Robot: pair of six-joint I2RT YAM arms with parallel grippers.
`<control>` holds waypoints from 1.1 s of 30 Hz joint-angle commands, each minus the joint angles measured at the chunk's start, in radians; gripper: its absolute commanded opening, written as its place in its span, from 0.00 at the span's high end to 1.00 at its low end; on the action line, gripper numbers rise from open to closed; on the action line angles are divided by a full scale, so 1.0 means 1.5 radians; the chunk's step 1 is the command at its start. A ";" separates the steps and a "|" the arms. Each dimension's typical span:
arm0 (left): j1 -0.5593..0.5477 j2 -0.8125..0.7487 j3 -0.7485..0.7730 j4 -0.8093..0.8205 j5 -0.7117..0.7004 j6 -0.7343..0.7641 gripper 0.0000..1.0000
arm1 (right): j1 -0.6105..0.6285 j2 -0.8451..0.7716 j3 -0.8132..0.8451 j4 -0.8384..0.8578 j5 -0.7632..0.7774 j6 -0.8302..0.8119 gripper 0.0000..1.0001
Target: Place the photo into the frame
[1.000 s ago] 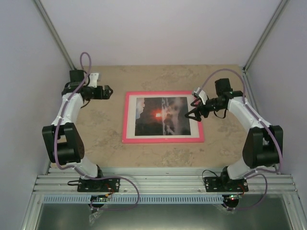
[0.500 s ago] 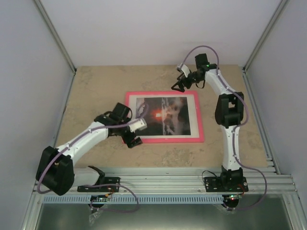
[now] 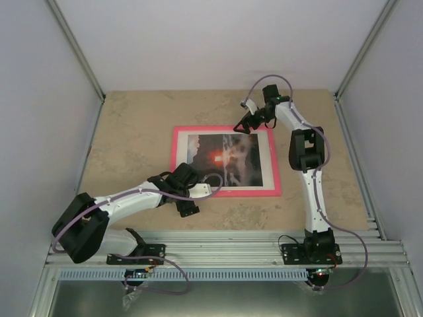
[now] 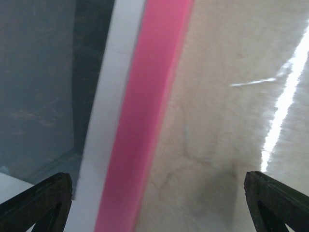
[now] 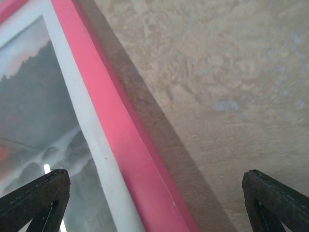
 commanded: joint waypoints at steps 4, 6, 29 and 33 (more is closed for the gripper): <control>-0.005 0.028 -0.014 0.110 -0.130 -0.003 0.00 | -0.016 0.029 -0.013 -0.051 -0.032 -0.018 0.02; -0.005 0.036 -0.024 0.135 -0.191 0.002 0.01 | -0.024 0.020 -0.038 -0.083 -0.048 -0.036 0.03; 0.263 0.310 0.215 0.184 -0.180 -0.071 0.01 | -0.052 -0.327 -0.661 -0.088 -0.067 -0.179 0.08; 0.264 0.357 0.275 0.158 -0.138 -0.104 0.01 | -0.051 -0.338 -0.695 -0.089 -0.070 -0.192 0.09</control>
